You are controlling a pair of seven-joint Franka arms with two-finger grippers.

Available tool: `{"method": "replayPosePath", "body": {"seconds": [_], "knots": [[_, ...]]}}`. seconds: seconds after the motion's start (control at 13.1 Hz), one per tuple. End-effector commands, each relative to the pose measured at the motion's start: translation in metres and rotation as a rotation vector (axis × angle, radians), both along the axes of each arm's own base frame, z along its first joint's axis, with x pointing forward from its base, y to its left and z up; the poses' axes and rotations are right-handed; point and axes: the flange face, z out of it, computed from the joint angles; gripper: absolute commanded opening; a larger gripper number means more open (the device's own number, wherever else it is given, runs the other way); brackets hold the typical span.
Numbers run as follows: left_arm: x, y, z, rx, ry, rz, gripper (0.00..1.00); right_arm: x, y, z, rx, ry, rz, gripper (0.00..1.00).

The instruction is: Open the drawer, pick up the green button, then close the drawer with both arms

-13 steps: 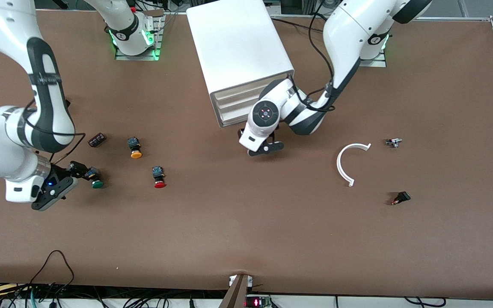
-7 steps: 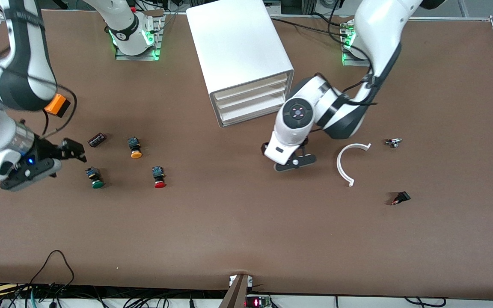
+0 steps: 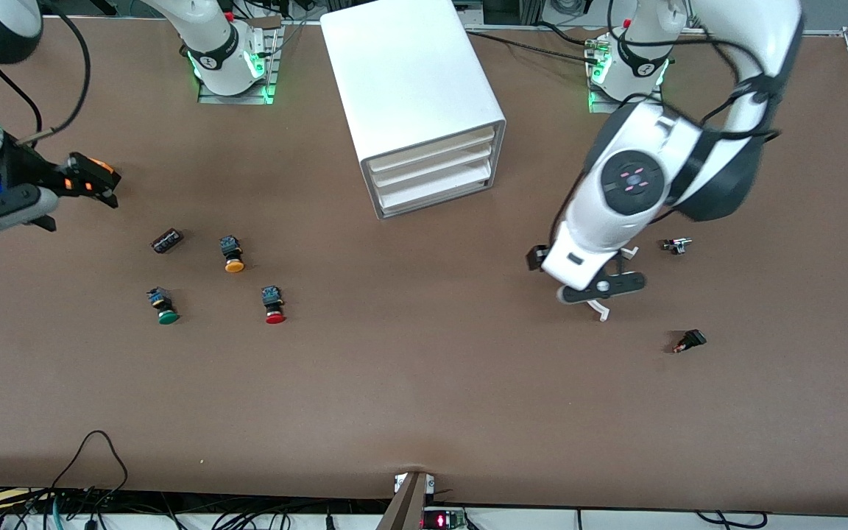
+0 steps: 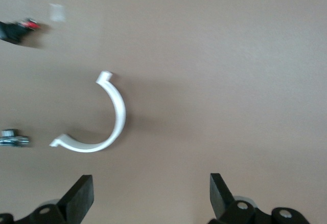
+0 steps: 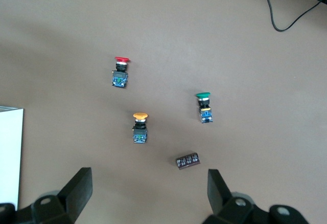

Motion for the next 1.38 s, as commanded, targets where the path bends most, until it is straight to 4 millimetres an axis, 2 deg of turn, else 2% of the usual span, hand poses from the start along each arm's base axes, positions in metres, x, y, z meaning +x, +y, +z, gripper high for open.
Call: {"method": "replayPosePath", "body": {"seconds": [0.0,0.23,0.38,0.46,0.61,0.77,1.07,1.22,1.3], "knots": [[-0.017,0.036,0.052,0.035,0.001,-0.055,1.0,-0.001,0.0,0.007,-0.014,-0.011,-0.008,1.0],[-0.018,0.092,0.09,0.003,0.009,-0.148,1.0,0.0,-0.006,0.015,-0.014,-0.027,-0.017,1.0],[-0.014,0.134,0.109,0.004,-0.014,-0.226,1.0,0.003,-0.015,0.013,-0.018,-0.027,-0.027,1.0],[-0.015,0.16,0.116,-0.008,-0.008,-0.238,1.0,0.002,-0.024,0.012,-0.014,-0.014,-0.05,1.0],[-0.015,0.209,0.126,-0.034,-0.001,-0.278,1.0,-0.009,-0.022,0.005,-0.016,0.071,-0.117,1.0],[-0.017,0.253,0.131,-0.067,0.005,-0.359,1.0,-0.01,-0.009,0.007,-0.023,0.073,-0.166,1.0],[-0.029,0.296,0.135,-0.068,0.009,-0.377,1.0,-0.007,-0.012,0.007,-0.029,0.059,-0.154,1.0],[-0.036,0.295,0.139,-0.083,0.006,-0.341,1.0,-0.007,-0.019,0.007,-0.029,0.058,-0.103,1.0],[-0.041,0.293,0.14,-0.117,0.02,-0.259,1.0,-0.006,-0.024,0.006,-0.03,0.056,-0.083,1.0]]}}
